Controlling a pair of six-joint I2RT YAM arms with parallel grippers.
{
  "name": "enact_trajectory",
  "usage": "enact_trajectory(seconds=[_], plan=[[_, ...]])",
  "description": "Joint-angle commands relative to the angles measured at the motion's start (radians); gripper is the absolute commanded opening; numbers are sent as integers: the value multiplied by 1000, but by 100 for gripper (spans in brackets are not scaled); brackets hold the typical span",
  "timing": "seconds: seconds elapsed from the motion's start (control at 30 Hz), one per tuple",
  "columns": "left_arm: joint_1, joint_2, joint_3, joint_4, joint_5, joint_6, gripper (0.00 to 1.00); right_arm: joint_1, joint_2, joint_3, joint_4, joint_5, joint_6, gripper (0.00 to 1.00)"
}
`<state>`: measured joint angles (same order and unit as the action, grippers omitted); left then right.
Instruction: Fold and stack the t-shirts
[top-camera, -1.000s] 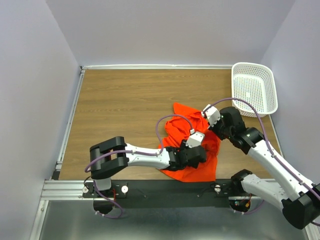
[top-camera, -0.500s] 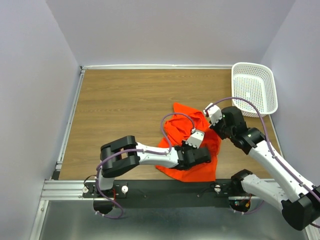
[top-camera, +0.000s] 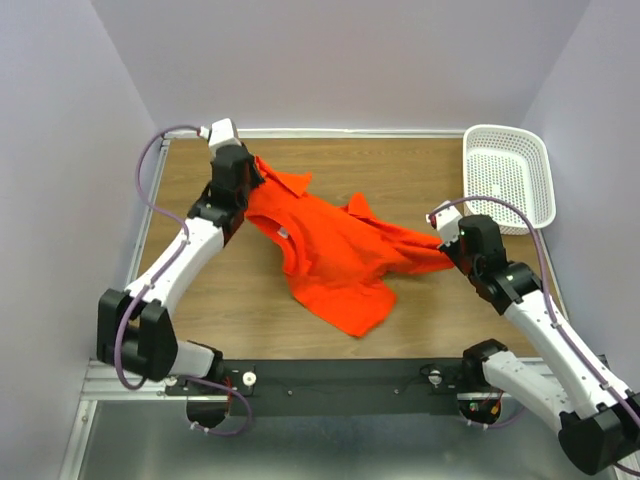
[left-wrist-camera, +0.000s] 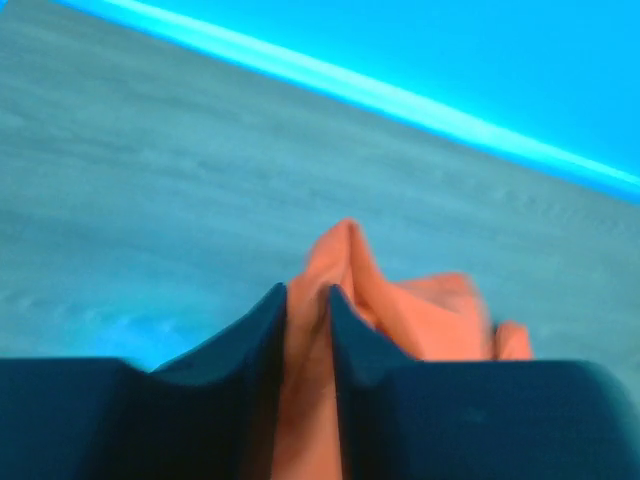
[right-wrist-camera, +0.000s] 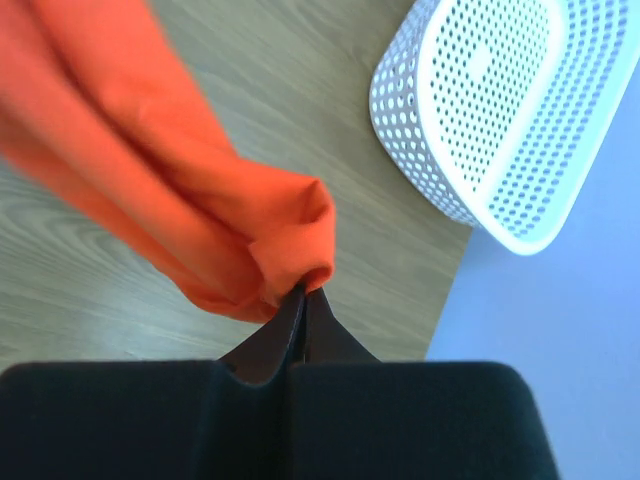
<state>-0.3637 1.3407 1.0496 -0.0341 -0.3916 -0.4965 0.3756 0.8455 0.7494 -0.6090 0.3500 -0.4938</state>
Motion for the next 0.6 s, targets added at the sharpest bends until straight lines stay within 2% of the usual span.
enact_trajectory(seconds=[0.0, 0.03, 0.07, 0.1, 0.17, 0.2, 0.23, 0.33, 0.37, 0.43, 0.47, 0.53, 0.57], plan=[[67, 156, 154, 8, 249, 96, 47, -12, -6, -53, 6, 96, -28, 5], [74, 178, 194, -21, 247, 102, 62, -12, -8, -61, 5, 104, -31, 12], [77, 193, 261, -71, 240, 124, 64, -14, -19, -62, -1, 92, -32, 23], [77, 204, 285, -88, 235, 131, 66, -14, -26, -59, -20, 80, -31, 46], [77, 190, 320, -124, 227, 150, 67, -15, -42, -39, -53, 29, -23, 70], [77, 151, 317, -128, 226, 153, 67, -15, -45, -30, -64, 14, -20, 90], [77, 125, 307, -130, 223, 154, 68, -15, -46, -21, -72, -3, -17, 98], [75, -3, 192, -110, 275, 138, 68, -15, -33, 24, -86, -101, -5, 100], [75, -41, 149, -99, 333, 122, 68, -15, -22, 34, -86, -196, -2, 100], [74, -162, -33, -64, 423, 57, 68, -15, 22, 65, -86, -342, -9, 100], [69, -207, -178, -11, 513, 24, 68, -15, 45, 73, -83, -520, -25, 100], [57, -320, -317, 29, 591, -84, 68, -15, 152, 108, -40, -653, -58, 100], [17, -354, -433, 92, 621, -121, 68, -14, 212, 132, -14, -731, -58, 100]])
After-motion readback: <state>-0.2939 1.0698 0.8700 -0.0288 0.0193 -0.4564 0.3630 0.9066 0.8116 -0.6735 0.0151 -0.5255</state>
